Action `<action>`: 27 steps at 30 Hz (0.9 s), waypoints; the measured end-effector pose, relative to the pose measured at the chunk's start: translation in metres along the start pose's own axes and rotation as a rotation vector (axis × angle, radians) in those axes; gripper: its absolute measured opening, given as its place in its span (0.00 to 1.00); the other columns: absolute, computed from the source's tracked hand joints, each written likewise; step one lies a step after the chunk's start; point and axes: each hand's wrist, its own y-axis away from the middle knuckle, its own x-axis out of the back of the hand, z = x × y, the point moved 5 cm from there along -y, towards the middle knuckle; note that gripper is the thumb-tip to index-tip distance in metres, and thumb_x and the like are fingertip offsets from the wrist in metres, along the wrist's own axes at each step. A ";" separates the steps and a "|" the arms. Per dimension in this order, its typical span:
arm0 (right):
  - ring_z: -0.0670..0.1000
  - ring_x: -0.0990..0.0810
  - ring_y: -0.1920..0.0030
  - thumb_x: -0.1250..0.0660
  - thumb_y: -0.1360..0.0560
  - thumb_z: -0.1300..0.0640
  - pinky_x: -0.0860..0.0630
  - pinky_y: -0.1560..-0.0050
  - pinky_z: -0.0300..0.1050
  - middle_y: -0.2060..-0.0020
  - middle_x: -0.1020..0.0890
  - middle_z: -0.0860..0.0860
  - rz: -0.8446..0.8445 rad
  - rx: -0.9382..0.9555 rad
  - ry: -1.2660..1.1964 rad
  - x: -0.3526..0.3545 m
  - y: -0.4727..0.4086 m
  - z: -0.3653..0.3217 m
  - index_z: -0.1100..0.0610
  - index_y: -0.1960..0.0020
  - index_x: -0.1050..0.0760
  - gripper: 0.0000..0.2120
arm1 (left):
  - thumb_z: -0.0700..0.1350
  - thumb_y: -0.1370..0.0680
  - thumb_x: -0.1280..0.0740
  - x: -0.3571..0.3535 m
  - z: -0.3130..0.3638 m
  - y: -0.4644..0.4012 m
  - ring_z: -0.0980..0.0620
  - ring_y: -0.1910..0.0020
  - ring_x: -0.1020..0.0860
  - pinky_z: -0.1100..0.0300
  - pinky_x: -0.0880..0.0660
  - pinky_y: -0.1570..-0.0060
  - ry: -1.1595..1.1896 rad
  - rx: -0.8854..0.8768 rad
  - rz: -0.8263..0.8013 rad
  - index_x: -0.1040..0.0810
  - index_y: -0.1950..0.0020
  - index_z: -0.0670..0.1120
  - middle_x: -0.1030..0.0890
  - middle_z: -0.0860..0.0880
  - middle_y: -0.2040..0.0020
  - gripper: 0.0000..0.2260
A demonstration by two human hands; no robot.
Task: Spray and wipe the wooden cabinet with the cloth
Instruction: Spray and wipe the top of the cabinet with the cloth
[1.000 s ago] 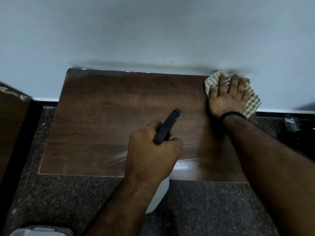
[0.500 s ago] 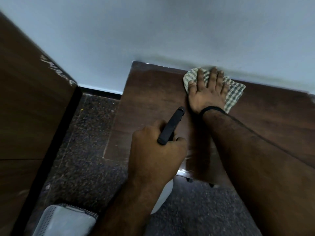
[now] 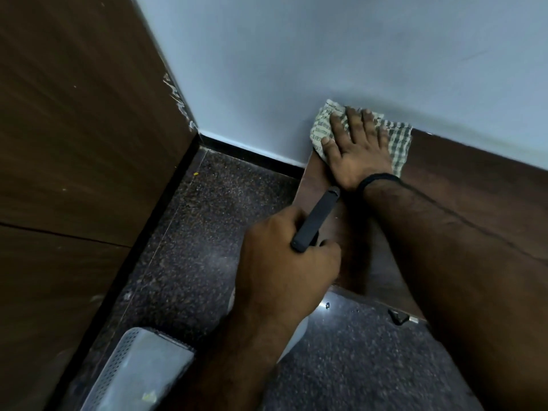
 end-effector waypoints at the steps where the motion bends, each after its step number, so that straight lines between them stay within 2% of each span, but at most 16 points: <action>1: 0.51 0.65 0.19 0.57 0.17 0.38 0.67 0.21 0.55 0.18 0.58 0.46 -0.008 0.020 0.010 -0.001 0.001 -0.001 0.42 0.18 0.56 0.28 | 0.45 0.29 0.27 0.004 -0.004 0.001 0.45 0.67 0.21 0.56 0.27 0.71 0.001 0.005 0.005 0.21 0.63 0.45 0.21 0.46 0.68 0.07; 3: 0.50 0.65 0.20 0.57 0.16 0.38 0.67 0.21 0.55 0.18 0.59 0.45 -0.014 0.052 0.027 -0.002 0.006 -0.005 0.41 0.18 0.56 0.28 | 0.45 0.30 0.27 0.010 -0.012 0.005 0.45 0.67 0.21 0.53 0.26 0.70 -0.013 0.014 0.013 0.22 0.64 0.45 0.21 0.47 0.69 0.07; 6: 0.50 0.64 0.19 0.56 0.16 0.39 0.66 0.21 0.55 0.18 0.58 0.46 0.005 0.111 0.040 -0.008 0.025 -0.018 0.42 0.18 0.55 0.28 | 0.47 0.29 0.27 0.016 -0.026 0.015 0.46 0.70 0.24 0.55 0.31 0.72 -0.050 0.025 0.030 0.24 0.66 0.44 0.25 0.48 0.72 0.10; 12: 0.50 0.63 0.19 0.59 0.17 0.38 0.65 0.21 0.55 0.18 0.57 0.46 -0.003 0.178 0.046 -0.022 0.075 -0.040 0.43 0.18 0.54 0.28 | 0.44 0.29 0.27 0.016 -0.042 0.040 0.43 0.71 0.21 0.45 0.23 0.70 -0.047 0.055 0.050 0.23 0.66 0.43 0.22 0.45 0.73 0.09; 18: 0.51 0.59 0.19 0.60 0.19 0.38 0.60 0.20 0.58 0.18 0.52 0.47 -0.009 0.293 0.031 -0.034 0.131 -0.054 0.43 0.18 0.50 0.30 | 0.44 0.28 0.26 0.004 -0.031 0.060 0.48 0.71 0.22 0.54 0.26 0.71 -0.086 0.025 0.048 0.22 0.65 0.45 0.23 0.47 0.73 0.08; 22: 0.53 0.56 0.18 0.60 0.19 0.39 0.55 0.21 0.62 0.18 0.49 0.48 -0.014 0.401 0.064 -0.044 0.163 -0.046 0.44 0.18 0.47 0.30 | 0.44 0.30 0.25 -0.015 -0.021 0.078 0.50 0.71 0.23 0.65 0.33 0.73 -0.067 0.022 0.023 0.22 0.64 0.45 0.23 0.49 0.72 0.07; 27: 0.56 0.52 0.18 0.54 0.19 0.39 0.51 0.21 0.64 0.18 0.47 0.51 -0.021 0.474 0.096 -0.048 0.196 -0.013 0.45 0.18 0.46 0.30 | 0.45 0.29 0.25 -0.047 -0.008 0.106 0.53 0.73 0.26 0.68 0.33 0.76 -0.064 0.021 -0.024 0.22 0.63 0.47 0.25 0.50 0.72 0.07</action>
